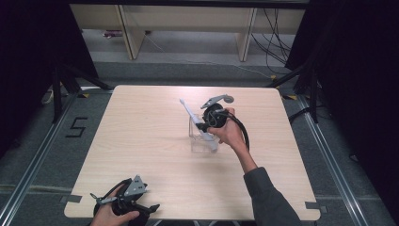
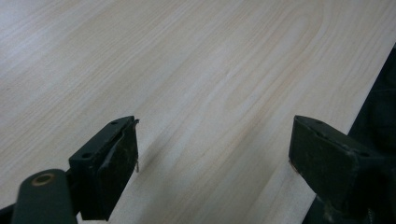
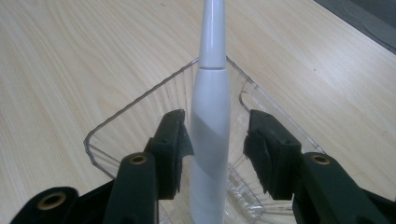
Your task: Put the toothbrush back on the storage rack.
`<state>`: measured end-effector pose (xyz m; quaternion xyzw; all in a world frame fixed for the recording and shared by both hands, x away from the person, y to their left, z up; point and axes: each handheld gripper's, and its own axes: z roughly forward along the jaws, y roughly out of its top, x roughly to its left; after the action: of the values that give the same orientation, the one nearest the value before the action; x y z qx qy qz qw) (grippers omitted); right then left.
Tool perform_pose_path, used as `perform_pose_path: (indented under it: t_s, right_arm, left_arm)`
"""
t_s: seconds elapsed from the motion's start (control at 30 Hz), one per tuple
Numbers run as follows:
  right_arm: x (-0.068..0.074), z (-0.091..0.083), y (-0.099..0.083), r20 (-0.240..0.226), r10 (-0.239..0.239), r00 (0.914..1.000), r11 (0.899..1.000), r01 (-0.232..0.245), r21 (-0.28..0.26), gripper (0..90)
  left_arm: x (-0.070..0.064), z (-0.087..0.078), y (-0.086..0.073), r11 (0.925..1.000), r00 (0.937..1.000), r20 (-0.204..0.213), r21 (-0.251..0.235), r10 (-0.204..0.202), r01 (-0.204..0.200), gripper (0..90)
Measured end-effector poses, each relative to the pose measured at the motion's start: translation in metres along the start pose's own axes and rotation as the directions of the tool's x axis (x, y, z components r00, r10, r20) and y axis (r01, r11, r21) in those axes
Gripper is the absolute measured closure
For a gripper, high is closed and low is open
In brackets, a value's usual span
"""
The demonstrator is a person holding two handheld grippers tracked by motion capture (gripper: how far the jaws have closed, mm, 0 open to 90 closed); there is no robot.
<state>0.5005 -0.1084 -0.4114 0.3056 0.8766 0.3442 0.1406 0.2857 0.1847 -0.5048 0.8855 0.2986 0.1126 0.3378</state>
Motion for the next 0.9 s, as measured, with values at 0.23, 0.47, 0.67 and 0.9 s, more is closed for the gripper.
perform_pose_path:
  t_s: [0.23,0.47,0.67,0.9]
  right_arm:
    - [0.001,-0.007,-0.003,0.003,0.0,1.0,1.0,0.0,-0.018,49.4]
    - [0.005,-0.016,-0.004,0.006,-0.028,0.9996,0.998,0.028,-0.063,44.3]
    - [0.007,-0.025,-0.006,0.017,-0.015,0.9997,0.997,0.016,-0.08,42.8]
    - [0.008,-0.031,-0.01,0.021,-0.013,0.9997,0.993,0.016,-0.116,41.9]
  left_arm:
    - [0.0,0.0,0.0,0.9999,0.9999,0.002,0.002,-0.013,0.013,15.1]
    - [0.0,0.0,0.0,1.0,1.0,0.0,0.002,-0.001,0.001,15.1]
    - [0.0,0.0,0.0,1.0,1.0,0.0,0.003,-0.001,0.001,15.1]
    - [0.0,0.0,0.0,1.0,1.0,0.0,0.003,-0.003,0.003,15.1]
